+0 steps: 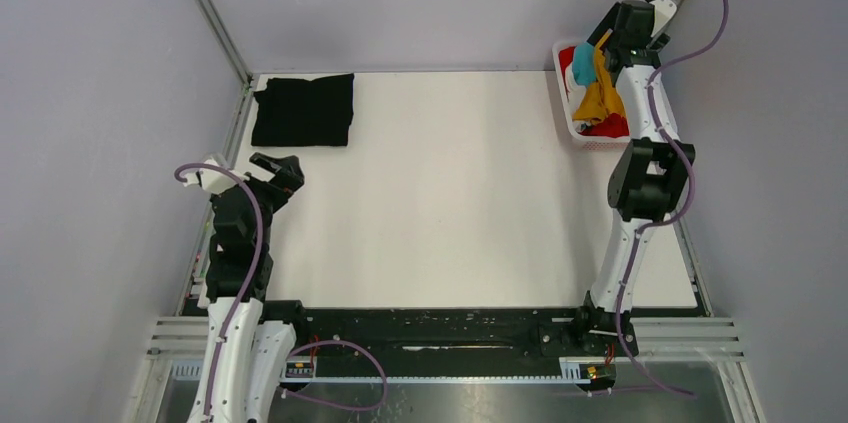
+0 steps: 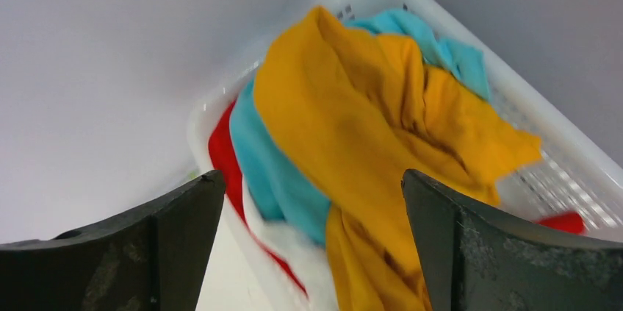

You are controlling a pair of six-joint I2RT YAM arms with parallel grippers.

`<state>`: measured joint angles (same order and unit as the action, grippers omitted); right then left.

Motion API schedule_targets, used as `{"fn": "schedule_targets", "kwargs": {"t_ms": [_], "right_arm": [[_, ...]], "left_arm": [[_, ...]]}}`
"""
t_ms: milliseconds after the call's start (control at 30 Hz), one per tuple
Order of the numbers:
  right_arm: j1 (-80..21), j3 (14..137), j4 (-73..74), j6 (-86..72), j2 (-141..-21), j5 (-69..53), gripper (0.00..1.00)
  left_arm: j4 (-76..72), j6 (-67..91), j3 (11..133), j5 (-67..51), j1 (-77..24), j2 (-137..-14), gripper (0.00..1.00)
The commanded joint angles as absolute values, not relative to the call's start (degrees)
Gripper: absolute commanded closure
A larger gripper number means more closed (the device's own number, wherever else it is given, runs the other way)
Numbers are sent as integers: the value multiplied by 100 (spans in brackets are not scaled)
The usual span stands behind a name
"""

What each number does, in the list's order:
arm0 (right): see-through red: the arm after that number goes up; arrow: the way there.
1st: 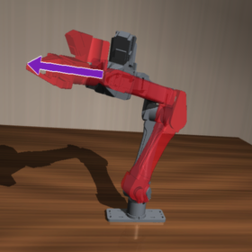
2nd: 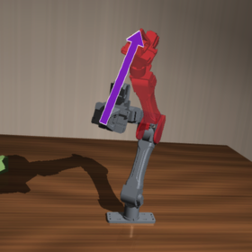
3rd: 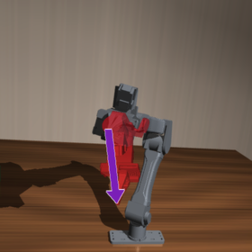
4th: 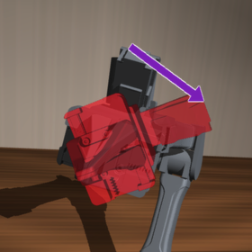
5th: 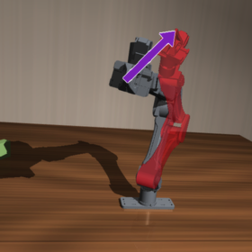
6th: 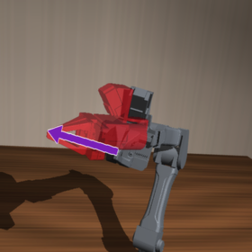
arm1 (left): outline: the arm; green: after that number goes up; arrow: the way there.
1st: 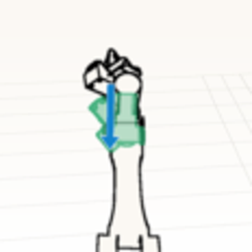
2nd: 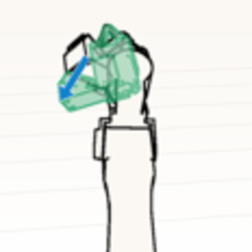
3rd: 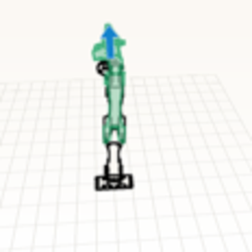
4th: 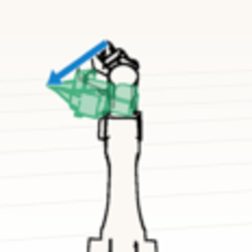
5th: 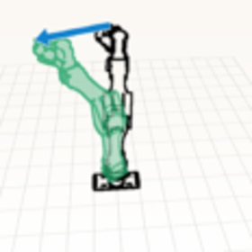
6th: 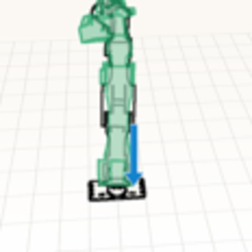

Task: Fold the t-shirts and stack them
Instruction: Grab crumpled tshirt from bin with the right arm

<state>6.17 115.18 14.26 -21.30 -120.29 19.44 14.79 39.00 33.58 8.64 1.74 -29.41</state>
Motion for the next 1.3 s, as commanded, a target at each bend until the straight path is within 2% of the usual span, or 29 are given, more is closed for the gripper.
{"fn": "schedule_targets", "kwargs": {"t_ms": [0,167,267,433,533,567,600,767,867,1100,1267], "right_arm": [[854,13008,1636,-2458,-13123,1875,1],[1085,14073,1701,-2983,-14256,1071,4],[1148,14108,1515,-3279,-14491,919,11],[1195,14032,1209,-3460,-14506,686,52],[1211,14017,1193,-3397,-14327,866,86],[1213,13996,1187,-3349,-14238,963,95],[1213,13967,1184,-3311,-14137,1050,98],[1222,13911,1203,-2967,-13460,1196,92],[1222,13871,1235,-2757,-13003,1313,100],[1222,13898,1270,-2452,-11926,1204,100],[1222,14039,1268,-2543,-11170,586,100]], "left_arm": [[1119,3771,3395,1048,200,-3105,1],[969,3738,3425,1016,199,-3342,1],[899,3736,3469,1000,199,-3490,1],[886,3732,3526,935,194,-3685,1],[879,3727,3522,912,202,-3709,1],[874,3725,3520,890,197,-3698,1],[872,3715,3522,862,196,-3680,1],[891,3700,3496,743,197,-3493,1],[900,3745,3490,708,196,-3334,1],[1105,3819,3560,648,198,-2958,1],[1272,3931,3633,567,201,-2775,1]]}}
